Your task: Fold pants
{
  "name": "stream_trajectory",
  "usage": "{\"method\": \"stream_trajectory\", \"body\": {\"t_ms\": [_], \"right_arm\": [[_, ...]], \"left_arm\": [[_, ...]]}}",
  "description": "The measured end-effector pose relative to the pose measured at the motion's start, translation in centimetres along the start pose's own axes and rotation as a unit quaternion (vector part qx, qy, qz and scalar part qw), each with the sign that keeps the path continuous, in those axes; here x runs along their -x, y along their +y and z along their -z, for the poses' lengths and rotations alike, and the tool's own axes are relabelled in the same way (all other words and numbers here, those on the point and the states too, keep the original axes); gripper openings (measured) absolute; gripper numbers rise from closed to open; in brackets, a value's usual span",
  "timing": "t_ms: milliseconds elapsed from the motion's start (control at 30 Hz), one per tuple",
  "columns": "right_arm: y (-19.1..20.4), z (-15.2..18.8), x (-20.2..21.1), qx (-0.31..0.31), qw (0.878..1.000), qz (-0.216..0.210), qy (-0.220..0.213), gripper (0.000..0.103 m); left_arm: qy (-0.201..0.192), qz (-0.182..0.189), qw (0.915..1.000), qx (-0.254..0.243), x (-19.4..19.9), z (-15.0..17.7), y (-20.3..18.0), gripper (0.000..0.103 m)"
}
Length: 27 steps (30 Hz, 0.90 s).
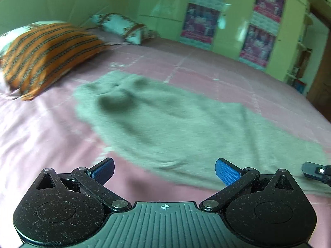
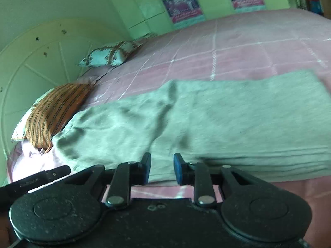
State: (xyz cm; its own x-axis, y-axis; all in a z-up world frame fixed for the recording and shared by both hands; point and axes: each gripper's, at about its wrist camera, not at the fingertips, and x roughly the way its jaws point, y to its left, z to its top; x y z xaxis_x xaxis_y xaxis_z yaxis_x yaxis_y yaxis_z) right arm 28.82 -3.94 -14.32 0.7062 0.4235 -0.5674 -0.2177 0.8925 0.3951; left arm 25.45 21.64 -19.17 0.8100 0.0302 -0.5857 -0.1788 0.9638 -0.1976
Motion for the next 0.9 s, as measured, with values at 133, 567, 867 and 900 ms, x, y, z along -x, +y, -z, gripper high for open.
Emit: {"method": "stream_trajectory", "body": {"t_ms": [133,567,867,900], "right_arm": [[-2.7,-1.5,1.8,-0.03,0.999,0.026,-0.027,0.018],[-11.9,-3.1,5.4,-0.076,0.992,0.096,-0.024,0.028],[-15.1,-7.0,3.9,-0.048,0.987,0.14,-0.053,0.017],[-15.2,-7.6,3.5,-0.043,0.987,0.143,-0.053,0.016]], "left_arm": [[0.029,0.087,0.9957,-0.006,-1.3,-1.0,-5.3,0.102],[0.072,0.034,0.9925,-0.093,-5.8,-0.1,-13.1,0.101],[0.041,-0.003,0.992,-0.119,-9.6,-4.2,-16.0,0.101],[0.046,-0.002,0.9924,-0.114,-10.5,-4.9,-16.5,0.101]]}}
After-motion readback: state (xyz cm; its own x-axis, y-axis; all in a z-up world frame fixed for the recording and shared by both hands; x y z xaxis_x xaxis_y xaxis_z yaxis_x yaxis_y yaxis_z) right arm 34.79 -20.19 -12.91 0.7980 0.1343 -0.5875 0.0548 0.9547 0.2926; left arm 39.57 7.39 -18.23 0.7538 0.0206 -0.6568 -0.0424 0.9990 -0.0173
